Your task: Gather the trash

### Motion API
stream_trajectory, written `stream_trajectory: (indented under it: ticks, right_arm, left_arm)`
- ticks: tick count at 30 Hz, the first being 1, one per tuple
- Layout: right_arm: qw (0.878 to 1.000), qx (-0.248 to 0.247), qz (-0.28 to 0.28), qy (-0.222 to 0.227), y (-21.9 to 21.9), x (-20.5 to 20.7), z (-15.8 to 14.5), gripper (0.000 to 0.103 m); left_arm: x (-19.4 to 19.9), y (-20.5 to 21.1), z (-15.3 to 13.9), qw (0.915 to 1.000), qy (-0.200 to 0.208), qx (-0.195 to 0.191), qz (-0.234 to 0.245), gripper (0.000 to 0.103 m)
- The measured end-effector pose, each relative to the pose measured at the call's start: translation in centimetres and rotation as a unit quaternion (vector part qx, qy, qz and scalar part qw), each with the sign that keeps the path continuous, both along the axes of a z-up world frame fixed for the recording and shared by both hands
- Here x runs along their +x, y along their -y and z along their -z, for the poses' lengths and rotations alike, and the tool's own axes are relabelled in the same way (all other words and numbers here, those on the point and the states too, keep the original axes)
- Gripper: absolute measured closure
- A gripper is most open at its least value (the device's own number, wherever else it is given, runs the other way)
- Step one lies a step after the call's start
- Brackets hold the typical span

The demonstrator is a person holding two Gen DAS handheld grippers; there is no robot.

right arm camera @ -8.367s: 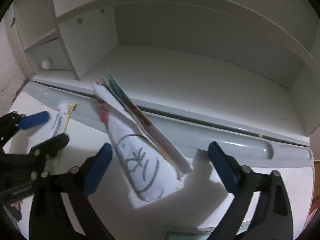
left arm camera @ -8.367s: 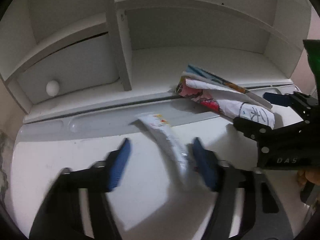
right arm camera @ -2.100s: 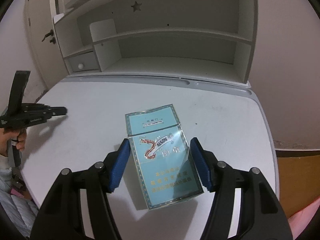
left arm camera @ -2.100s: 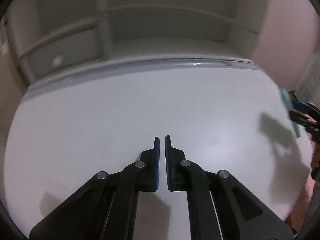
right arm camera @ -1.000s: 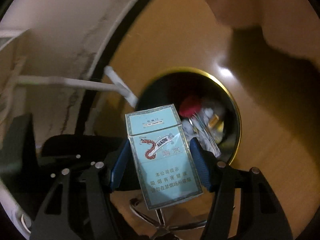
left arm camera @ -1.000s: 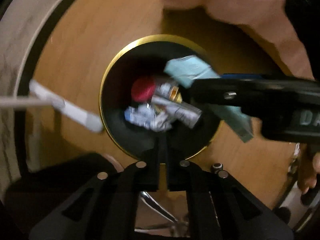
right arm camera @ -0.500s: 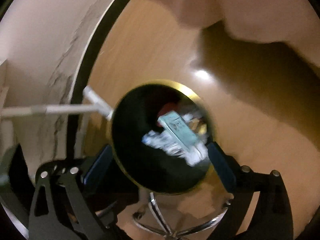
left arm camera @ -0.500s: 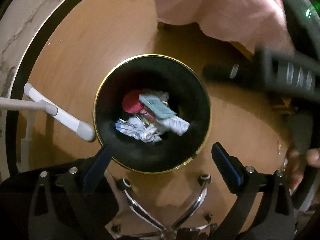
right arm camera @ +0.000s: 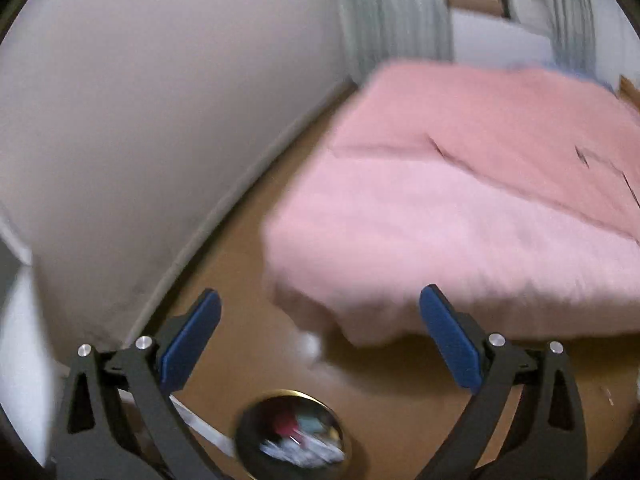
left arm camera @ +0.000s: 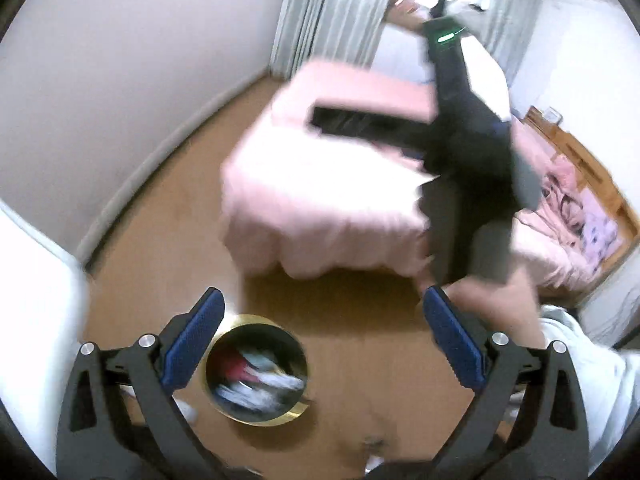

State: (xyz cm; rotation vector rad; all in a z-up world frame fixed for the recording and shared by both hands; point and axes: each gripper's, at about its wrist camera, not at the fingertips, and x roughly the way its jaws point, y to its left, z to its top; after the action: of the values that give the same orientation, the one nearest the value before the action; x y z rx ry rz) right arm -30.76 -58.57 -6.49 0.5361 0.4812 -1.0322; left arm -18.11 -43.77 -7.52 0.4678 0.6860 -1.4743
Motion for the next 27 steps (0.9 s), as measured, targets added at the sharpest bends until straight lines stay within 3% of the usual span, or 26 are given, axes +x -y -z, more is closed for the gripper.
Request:
stream_trajectory:
  ticks: [3, 6, 8, 9, 12, 14, 16, 19, 22, 27]
  right_arm:
    - [0.996, -0.039, -0.079, -0.006, -4.9, 5.6, -3.1, 0.007]
    - [0.985, -0.077, -0.153, -0.013, -10.5, 11.9, -4.9, 0.007]
    - [0.975, -0.102, -0.199, -0.015, -14.6, 15.9, -5.6, 0.007]
    - [0.971, -0.109, -0.214, -0.017, -16.0, 17.3, -5.8, 0.007]
    - [0.952, -0.115, -0.284, -0.009, -21.7, 22.7, -6.2, 0.007]
    - [0.939, -0.124, -0.321, 0.000, -25.2, 25.6, -6.5, 0.007]
    - [0.927, -0.136, -0.349, 0.006, -28.9, 28.4, -6.4, 0.007]
    - [0.916, -0.126, -0.381, 0.006, -32.7, 31.9, -5.4, 0.007]
    - [0.909, -0.116, -0.400, 0.006, -35.3, 34.4, -4.4, 0.007]
    - [0.903, -0.117, -0.413, -0.001, -37.4, 37.5, -3.8, 0.007]
  left_arm:
    - [2.6, -4.7, -3.9, 0.9943, 0.065, -0.044, -0.072, 0.006]
    - [7.9, -10.8, -6.2, 0.9723, 0.106, -0.066, -0.198, 0.006]
    - [11.9, -15.8, -6.9, 0.9431, 0.147, -0.070, -0.290, 0.006]
    - [13.2, -17.6, -6.9, 0.9319, 0.157, -0.066, -0.320, 0.006]
    - [17.5, -24.1, -6.5, 0.8872, 0.181, -0.038, -0.423, 0.006]
    - [19.6, -28.6, -6.0, 0.8506, 0.199, -0.024, -0.486, 0.006]
    - [20.9, -32.0, -5.5, 0.8252, 0.203, -0.022, -0.527, 0.006]
    - [22.7, -37.2, -4.5, 0.7943, 0.175, -0.021, -0.581, 0.006]
    - [23.4, -39.2, -3.7, 0.7732, 0.163, -0.019, -0.612, 0.006]
    - [25.7, -40.9, -2.4, 0.7650, 0.155, -0.007, -0.625, 0.006]
